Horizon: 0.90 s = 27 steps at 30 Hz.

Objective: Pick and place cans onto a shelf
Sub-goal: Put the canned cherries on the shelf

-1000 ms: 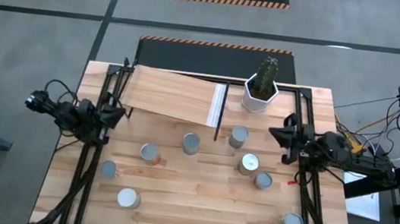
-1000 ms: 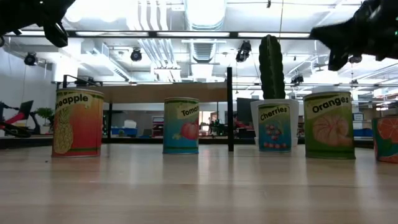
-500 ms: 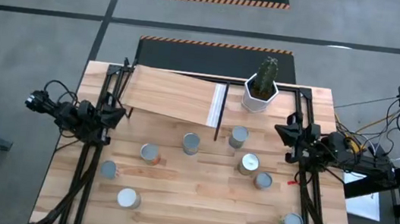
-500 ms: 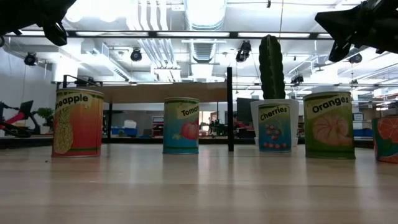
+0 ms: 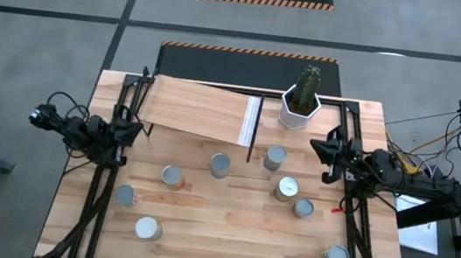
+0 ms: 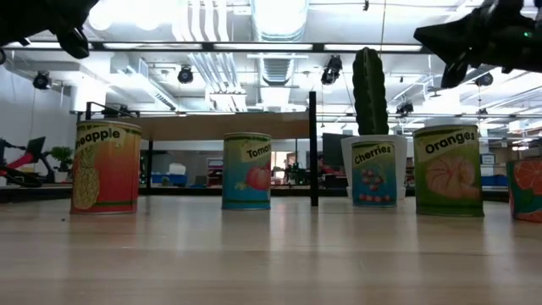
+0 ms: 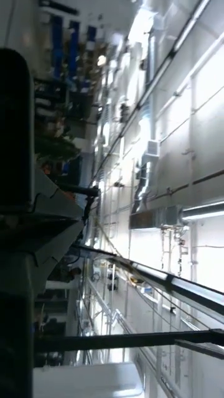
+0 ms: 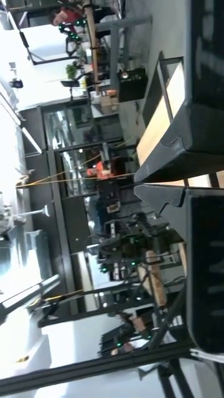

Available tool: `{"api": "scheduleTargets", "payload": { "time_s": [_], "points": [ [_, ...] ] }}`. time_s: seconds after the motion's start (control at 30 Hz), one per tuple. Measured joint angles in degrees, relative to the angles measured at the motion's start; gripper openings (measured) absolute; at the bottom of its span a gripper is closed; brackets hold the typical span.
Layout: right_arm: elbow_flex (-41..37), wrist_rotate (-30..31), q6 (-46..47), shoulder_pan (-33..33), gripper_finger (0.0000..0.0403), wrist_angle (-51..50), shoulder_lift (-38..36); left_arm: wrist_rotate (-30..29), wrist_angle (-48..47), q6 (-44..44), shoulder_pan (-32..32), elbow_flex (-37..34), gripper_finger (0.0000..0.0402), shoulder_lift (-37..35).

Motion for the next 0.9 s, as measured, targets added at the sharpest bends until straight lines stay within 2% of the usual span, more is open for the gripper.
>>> {"api": "scheduleTargets", "payload": {
  "time_s": [0.13, 0.5, 0.73, 0.9],
  "points": [
    [3.6, 0.0, -1.3, 0.0, 0.0009, -0.2, 6.3, 0.0, 3.8, 2.5, 0.0, 0.0, 0.0, 0.0],
    [14.2, 0.0, -7.0, 0.9, 0.0009, -1.2, 25.0, 0.9, 5.6, 3.1, 0.0, 2.0, 0.0, 0.6],
    [21.7, 0.0, -9.8, 1.4, 0.0009, -3.6, 35.0, 4.5, 3.9, 1.5, 0.0, 6.3, 0.0, 6.4],
    [26.4, 0.0, -11.0, 1.4, 0.0009, -11.6, 40.7, 4.3, 3.4, 1.4, 0.0, 8.0, 0.0, 12.2]
  ]
}}
